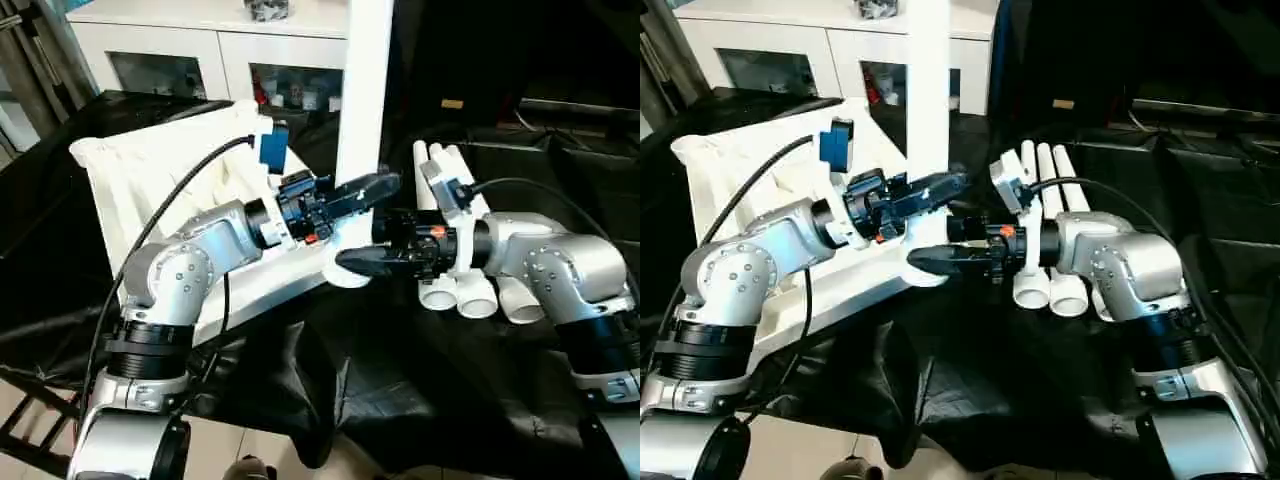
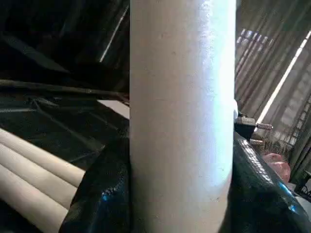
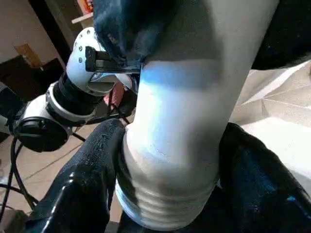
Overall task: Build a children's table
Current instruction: Insert table leg to table base
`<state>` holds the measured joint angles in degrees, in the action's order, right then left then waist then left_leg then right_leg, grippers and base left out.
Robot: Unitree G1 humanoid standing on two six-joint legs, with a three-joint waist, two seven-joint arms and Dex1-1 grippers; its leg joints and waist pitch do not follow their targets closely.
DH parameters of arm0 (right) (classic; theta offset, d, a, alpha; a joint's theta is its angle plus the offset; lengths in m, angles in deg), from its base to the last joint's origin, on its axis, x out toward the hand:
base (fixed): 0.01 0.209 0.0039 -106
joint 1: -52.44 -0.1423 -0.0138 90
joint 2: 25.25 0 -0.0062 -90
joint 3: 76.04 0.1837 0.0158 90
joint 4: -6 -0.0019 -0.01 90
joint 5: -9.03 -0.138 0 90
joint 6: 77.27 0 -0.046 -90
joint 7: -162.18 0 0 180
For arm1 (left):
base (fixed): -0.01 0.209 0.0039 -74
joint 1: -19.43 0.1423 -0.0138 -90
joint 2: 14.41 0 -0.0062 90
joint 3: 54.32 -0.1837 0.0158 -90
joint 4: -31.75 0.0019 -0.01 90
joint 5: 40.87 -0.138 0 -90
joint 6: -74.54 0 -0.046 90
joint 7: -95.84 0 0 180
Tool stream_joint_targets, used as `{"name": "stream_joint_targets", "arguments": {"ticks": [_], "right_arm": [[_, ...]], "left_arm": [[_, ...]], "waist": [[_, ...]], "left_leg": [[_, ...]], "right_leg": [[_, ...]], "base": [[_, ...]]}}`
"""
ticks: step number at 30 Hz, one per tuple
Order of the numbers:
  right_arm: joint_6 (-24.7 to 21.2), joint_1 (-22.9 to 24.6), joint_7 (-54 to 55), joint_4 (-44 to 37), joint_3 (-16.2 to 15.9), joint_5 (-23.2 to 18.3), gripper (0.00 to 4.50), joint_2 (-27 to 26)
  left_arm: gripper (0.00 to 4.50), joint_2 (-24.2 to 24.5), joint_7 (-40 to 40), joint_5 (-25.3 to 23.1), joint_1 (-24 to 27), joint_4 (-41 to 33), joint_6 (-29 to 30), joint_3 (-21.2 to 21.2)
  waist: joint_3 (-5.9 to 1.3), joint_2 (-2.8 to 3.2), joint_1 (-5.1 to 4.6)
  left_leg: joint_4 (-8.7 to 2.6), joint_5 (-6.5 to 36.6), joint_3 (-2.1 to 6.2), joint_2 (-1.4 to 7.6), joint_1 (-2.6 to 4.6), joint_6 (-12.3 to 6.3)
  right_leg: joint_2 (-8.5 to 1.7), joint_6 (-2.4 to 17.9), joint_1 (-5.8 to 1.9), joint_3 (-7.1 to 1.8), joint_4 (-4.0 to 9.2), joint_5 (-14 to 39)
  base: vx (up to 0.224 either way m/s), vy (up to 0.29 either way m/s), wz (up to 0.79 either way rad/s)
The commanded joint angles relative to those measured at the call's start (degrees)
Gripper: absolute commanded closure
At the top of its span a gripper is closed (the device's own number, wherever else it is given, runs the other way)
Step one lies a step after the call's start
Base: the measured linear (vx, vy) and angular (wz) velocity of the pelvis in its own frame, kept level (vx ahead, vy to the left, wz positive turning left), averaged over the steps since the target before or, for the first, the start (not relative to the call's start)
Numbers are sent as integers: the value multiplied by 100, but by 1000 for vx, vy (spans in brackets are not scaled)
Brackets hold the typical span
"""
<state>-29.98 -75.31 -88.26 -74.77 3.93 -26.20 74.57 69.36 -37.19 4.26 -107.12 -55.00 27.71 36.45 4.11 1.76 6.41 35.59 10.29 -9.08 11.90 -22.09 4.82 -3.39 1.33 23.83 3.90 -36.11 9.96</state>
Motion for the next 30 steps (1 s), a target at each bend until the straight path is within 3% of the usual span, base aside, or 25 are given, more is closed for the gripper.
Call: {"name": "stream_joint_targets", "arguments": {"ticks": [1, 3, 4, 6, 7, 8, 9, 10, 12, 15, 16, 20, 21, 23, 30], "right_arm": [[-229, 28, 145, 102, -401, 163, 110, -111], [-356, 14, 303, 219, -282, 100, 103, -263], [-471, 27, 437, 261, -186, 29, 89, -371], [-529, 33, 512, 288, -144, 14, 64, -436], [-591, 32, 514, 295, -128, -19, 64, -459], [-627, 38, 493, 280, -137, -42, 64, -483], [-636, 38, 487, 276, -138, -40, 64, -490], [-621, 47, 473, 263, -141, -33, 64, -494], [-578, 51, 472, 257, -139, -10, 64, -503], [-697, 60, 546, 173, 135, -221, 64, -583], [-745, 66, 559, 143, 203, -287, 90, -598], [-832, 88, 608, 106, 289, -396, 122, -609], [-829, 139, 657, 74, 307, -389, 122, -627], [-818, 177, 687, 48, 314, -382, 137, -637], [-743, 287, 899, -6, 317, -277, 150, -756]], "left_arm": [[248, -170, 184, 112, -237, -257, -257, -161], [248, -169, 278, 30, -193, -312, -344, -236], [248, -165, 311, -16, -149, -354, -378, -268], [249, -157, 327, -47, -123, -392, -374, -281], [249, -170, 323, -53, -120, -406, -381, -261], [249, -180, 331, -39, -127, -411, -390, -210], [249, -180, 336, -35, -130, -408, -394, -200], [249, -173, 355, -22, -130, -406, -387, -195], [249, -150, 388, -14, -126, -404, -364, -206], [249, -88, 461, -61, -47, -405, -401, -297], [249, -81, 466, -73, -33, -403, -413, -303], [249, -67, 463, -95, -5, -412, -427, -292], [249, -74, 455, -76, 18, -434, -410, -269], [249, -77, 456, -64, 31, -447, -398, -264], [249, -84, 437, -74, 49, -442, -420, -276]], "waist": [[-515, -97, -4], [-514, -141, -3], [-519, -116, -4], [-516, -127, -26], [-511, -161, -38], [-507, -108, -25], [-504, -118, -30], [-506, -84, -17], [-508, -89, -20], [-512, -126, -21], [-516, -124, -18], [-518, -99, -19], [-516, -43, -11], [-519, -74, -17], [-508, -94, -17]], "left_leg": [[-345, 542, -37, 53, 42, -213], [-353, 494, -39, 62, 39, -227], [-355, 512, -40, 72, 37, -216], [-369, 546, -26, 76, 47, -173], [-366, 578, -44, 70, 56, -160], [-365, 603, -39, 67, 57, -124], [-367, 620, -42, 66, 57, -115], [-369, 662, -36, 75, 75, -94], [-368, 671, -37, 71, 65, -83], [-373, 620, -36, 63, 51, -90], [-370, 607, -37, 65, 50, -97], [-372, 623, -33, 70, 57, -86], [-371, 634, -26, 75, 65, -66], [-373, 666, -31, 67, 62, -43], [-382, 734, -32, 64, 62, -17]], "right_leg": [[-348, 939, -390, -237, 450, 1289], [-359, 971, -391, -238, 448, 1261], [-376, 1006, -380, -241, 447, 1250], [-357, 964, -382, -233, 434, 1227], [-357, 945, -382, -242, 448, 1268], [-364, 922, -378, -245, 452, 1349], [-360, 901, -375, -245, 462, 1385], [-364, 892, -364, -248, 456, 1402], [-364, 883, -374, -246, 461, 1392], [-360, 884, -387, -246, 450, 1319], [-366, 890, -388, -247, 447, 1311], [-360, 910, -383, -245, 447, 1272], [-361, 919, -371, -242, 441, 1270], [-356, 915, -384, -243, 451, 1251], [-363, 877, -380, -241, 467, 1429]], "base": [[0, 0, 0], [0, 0, 0], [0, 0, 0], [0, 0, 0], [0, 0, 0], [0, 0, 0], [0, 0, 0], [0, 0, 0], [0, 0, 0], [0, 0, 0], [0, 0, 0], [0, 0, 0], [0, 0, 0], [0, 0, 0], [0, 0, 0]]}}
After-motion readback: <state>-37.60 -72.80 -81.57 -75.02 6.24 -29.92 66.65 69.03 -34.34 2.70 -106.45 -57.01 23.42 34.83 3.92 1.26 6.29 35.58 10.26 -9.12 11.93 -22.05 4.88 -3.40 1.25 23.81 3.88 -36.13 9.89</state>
